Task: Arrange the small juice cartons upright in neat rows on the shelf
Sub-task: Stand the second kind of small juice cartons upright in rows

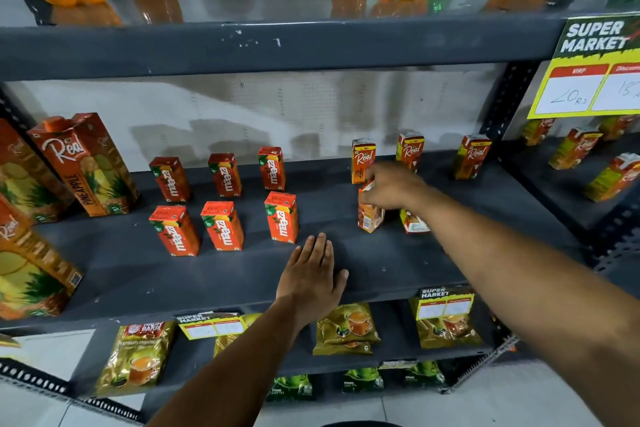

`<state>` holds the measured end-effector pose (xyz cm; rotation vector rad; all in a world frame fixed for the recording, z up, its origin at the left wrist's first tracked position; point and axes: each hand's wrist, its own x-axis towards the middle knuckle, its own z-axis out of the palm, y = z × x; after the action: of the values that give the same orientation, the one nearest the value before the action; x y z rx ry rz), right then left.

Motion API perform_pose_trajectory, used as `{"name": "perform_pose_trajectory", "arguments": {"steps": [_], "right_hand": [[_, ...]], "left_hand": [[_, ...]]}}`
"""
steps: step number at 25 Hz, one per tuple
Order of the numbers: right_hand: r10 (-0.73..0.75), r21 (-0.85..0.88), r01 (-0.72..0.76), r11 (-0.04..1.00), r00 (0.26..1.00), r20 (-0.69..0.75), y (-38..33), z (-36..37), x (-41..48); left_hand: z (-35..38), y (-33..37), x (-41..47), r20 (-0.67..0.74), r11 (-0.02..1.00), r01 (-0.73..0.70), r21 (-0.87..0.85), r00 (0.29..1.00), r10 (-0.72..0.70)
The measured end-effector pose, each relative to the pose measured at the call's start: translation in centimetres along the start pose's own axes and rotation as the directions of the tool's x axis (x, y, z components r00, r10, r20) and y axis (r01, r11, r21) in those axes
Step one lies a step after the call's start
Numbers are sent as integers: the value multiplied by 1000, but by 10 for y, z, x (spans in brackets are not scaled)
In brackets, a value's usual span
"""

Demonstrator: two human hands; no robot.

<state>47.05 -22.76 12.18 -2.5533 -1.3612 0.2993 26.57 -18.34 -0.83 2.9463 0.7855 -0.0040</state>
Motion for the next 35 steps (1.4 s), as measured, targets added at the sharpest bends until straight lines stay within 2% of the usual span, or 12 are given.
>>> {"name": "perform_pose_trajectory", "arguments": {"steps": [3,5,7,9,11,13,15,18,24,27,30,35], "right_hand": [[-272,-176,320,931,929,251,-4,-24,7],[-394,-366,490,791,867,306,-5,-30,9],[-477,-502,578,643,815,328,-3,-29,8],[-523,-511,610,605,789,323,2,-30,5],[-437,-434,515,739,857,273,11,-39,7],[-236,-370,294,881,952,194,23,-49,14],[-19,-358,66,931,991,132,38,-46,19],[215,-236,-181,955,968,126,59,-14,24],[409,-76,-413,908,911,-62,74,25,27],[387,77,-380,922,906,-172,80,33,25],[236,206,-177,962,920,-313,85,39,15],[145,505,121,855,878,-456,85,50,-12]], "left_hand": [[2,-1,1,-13,1000,-3,5,1000,3],[3,-1,1,-23,1000,-4,3,1000,4],[4,-2,1,-31,1000,-5,0,1000,5],[5,-1,0,-35,1000,-8,0,999,8],[5,-1,0,-45,1000,-7,-1,999,7],[5,-1,0,-55,1000,-6,-1,998,6],[4,0,0,-60,1000,-7,7,998,7],[4,0,-1,-66,1000,-2,6,998,3],[2,1,-1,-62,1000,4,10,998,-4],[3,1,-1,-77,1000,6,4,997,-6],[4,1,-2,-68,1000,7,9,998,-7],[4,1,-1,-74,1000,6,2,997,-6]]}}
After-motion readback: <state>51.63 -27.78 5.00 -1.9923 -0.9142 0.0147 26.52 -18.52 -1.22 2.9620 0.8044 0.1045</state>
